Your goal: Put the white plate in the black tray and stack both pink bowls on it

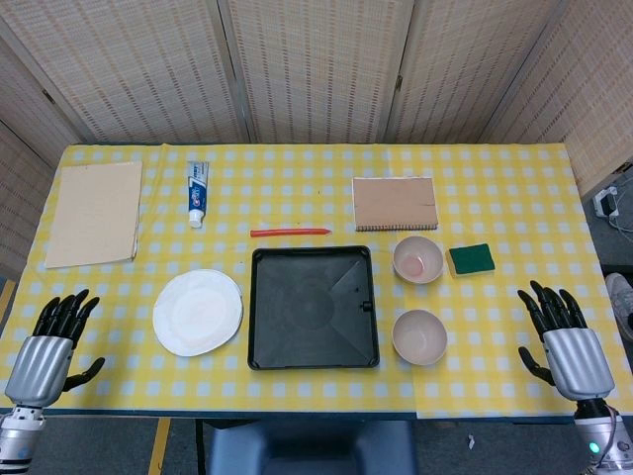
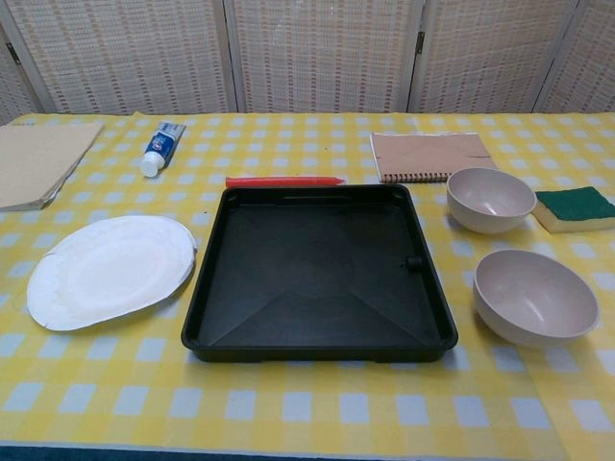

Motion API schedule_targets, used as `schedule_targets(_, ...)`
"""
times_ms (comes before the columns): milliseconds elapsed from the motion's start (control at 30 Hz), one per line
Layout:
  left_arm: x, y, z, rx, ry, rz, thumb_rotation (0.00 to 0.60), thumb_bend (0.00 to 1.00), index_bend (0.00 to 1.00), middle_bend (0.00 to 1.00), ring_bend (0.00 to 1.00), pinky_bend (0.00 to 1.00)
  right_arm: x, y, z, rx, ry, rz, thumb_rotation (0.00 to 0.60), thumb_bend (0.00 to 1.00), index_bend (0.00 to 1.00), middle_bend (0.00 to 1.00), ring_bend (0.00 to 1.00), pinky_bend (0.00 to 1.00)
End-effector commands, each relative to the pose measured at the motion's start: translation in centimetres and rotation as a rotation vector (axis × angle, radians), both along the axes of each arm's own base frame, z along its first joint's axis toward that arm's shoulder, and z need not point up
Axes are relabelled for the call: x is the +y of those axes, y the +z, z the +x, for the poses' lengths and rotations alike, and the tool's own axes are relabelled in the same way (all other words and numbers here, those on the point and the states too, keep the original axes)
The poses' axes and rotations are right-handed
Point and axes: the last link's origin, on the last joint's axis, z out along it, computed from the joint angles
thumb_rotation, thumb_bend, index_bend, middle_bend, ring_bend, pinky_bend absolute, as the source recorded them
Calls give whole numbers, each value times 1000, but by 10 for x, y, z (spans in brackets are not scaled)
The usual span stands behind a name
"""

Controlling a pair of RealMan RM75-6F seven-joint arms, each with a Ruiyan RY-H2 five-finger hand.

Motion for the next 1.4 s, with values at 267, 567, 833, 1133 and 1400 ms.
schedule_targets(267, -4, -9, 7, -18, -23, -52, 600, 268, 0, 48, 10, 102, 12, 10, 6, -28, 46, 5, 600, 362, 0, 0, 0, 0)
schedule_targets(567, -27, -33, 30, -84, -139, -207, 600, 268, 0, 384, 339, 572, 20, 13, 10, -55, 97, -12, 600, 360, 0, 0, 0, 0)
schedule_targets(833, -32, -52, 42, -103, -250, -195, 600, 267, 192, 902, 841, 917, 26, 6, 13, -46, 143, -10, 600, 359, 0, 0, 0, 0)
schedule_targets(1133, -25, -88, 36, -169, -179, -157, 600, 255, 490, 1000, 1000, 1000, 24, 13, 14, -70, 153, -39, 600, 359, 0, 0, 0, 0)
schedule_targets(1400, -13, -120, 43, -135, -176, -178, 600, 269, 502, 1000, 1000, 1000, 22, 9, 13, -64, 138, -13, 600, 359, 0, 0, 0, 0)
